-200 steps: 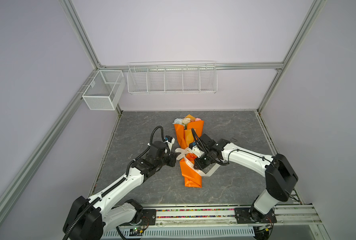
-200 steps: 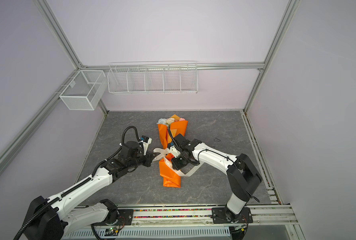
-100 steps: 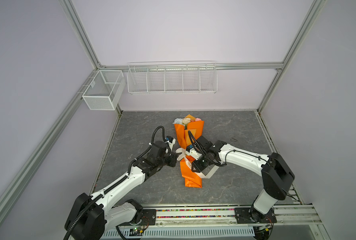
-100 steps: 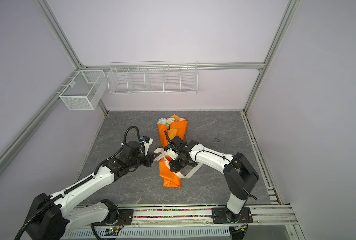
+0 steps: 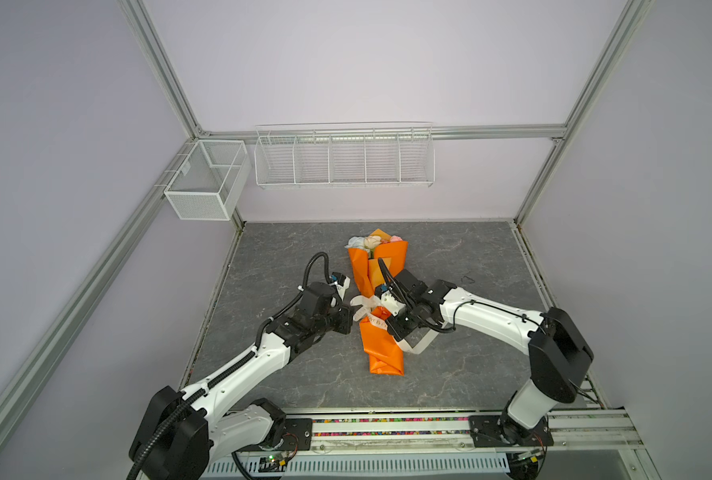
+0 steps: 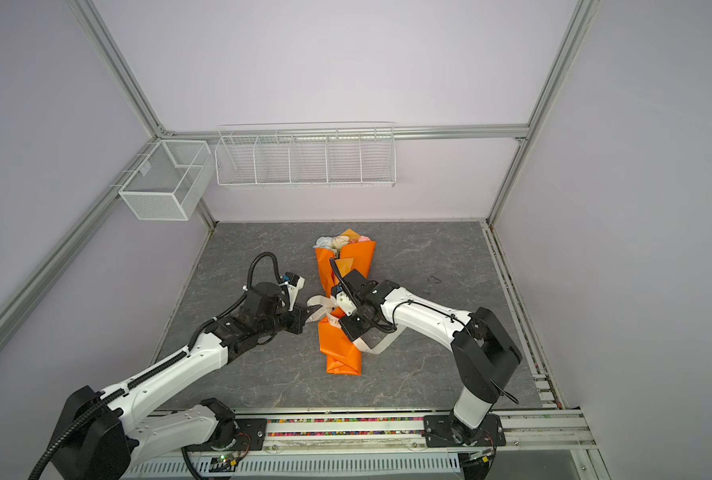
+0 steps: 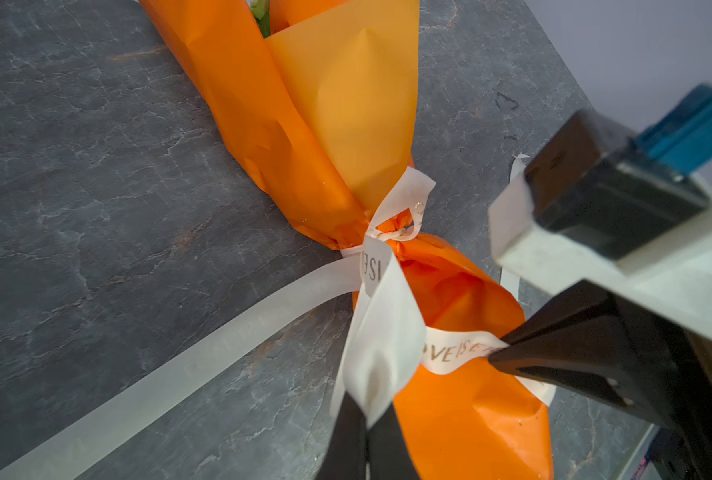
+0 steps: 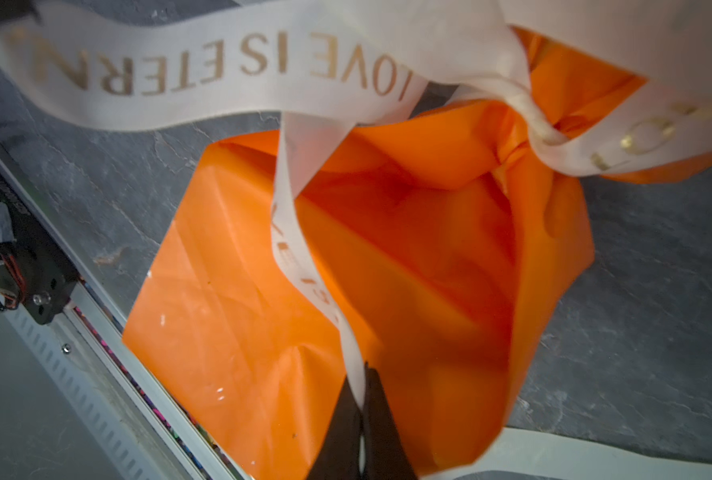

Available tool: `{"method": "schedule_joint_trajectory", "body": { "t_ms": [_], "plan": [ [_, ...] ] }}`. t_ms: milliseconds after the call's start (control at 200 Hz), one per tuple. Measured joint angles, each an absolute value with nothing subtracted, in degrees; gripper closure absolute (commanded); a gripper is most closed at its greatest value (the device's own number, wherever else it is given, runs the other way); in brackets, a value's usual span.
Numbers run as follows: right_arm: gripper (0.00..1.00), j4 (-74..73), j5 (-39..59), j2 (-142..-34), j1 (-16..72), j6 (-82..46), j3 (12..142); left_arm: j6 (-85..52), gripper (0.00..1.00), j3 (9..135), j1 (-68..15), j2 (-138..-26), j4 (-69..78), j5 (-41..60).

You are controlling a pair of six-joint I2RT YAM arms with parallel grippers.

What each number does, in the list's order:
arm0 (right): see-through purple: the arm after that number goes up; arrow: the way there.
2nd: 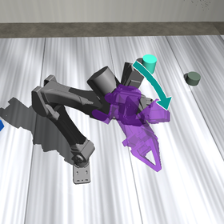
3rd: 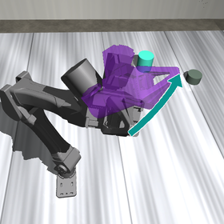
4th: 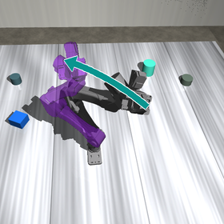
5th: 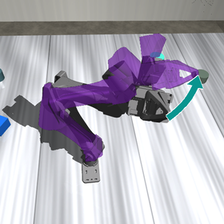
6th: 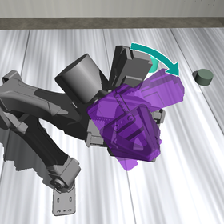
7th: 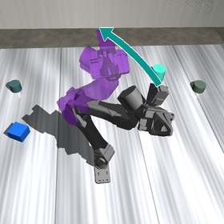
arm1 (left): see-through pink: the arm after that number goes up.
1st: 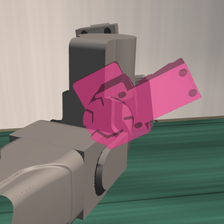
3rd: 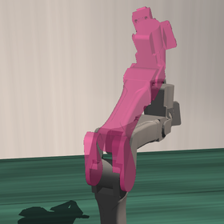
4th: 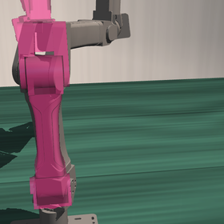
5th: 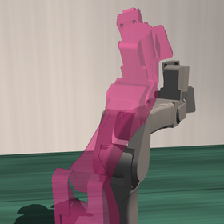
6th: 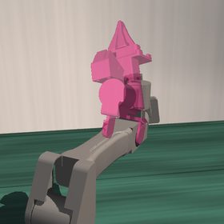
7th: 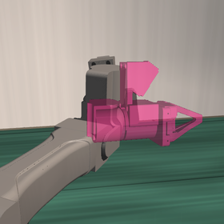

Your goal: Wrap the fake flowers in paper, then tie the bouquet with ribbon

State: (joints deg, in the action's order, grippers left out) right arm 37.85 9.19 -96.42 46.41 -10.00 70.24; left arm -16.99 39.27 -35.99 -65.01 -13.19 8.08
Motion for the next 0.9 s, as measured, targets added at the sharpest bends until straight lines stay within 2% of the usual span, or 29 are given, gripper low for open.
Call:
{"method": "schedule_joint_trajectory", "body": {
  "t_ms": [275,705,730,765,790,900],
  "plan": [
    [0.93,37.8,9.4,-96.8,42.5,-16.2,73.4,-19.6,1.00,35.8,-36.0,-63.6,-15.0,3.5],
    [0.90,40.4,10.5,-103.2,42.0,-18.6,78.2,-22.0,1.00,32.4,-36.0,-63.6,-15.8,0.4],
    [0.90,40.6,10.8,-103.3,42.0,-18.7,78.2,-22.0,0.94,32.3,-36.0,-63.7,-15.9,0.1],
    [0.90,40.8,11.0,-103.3,42.0,-18.7,78.2,-22.1,0.75,32.3,-36.0,-63.7,-16.2,-0.3],
    [0.90,41.0,11.3,-103.3,42.0,-18.7,78.3,-21.9,0.66,32.3,-36.0,-63.7,-16.5,-0.4],
    [0.89,41.5,11.6,-103.3,42.1,-19.0,78.3,-22.3,0.54,32.6,-36.0,-63.2,-19.4,-0.8]
  ]
}}
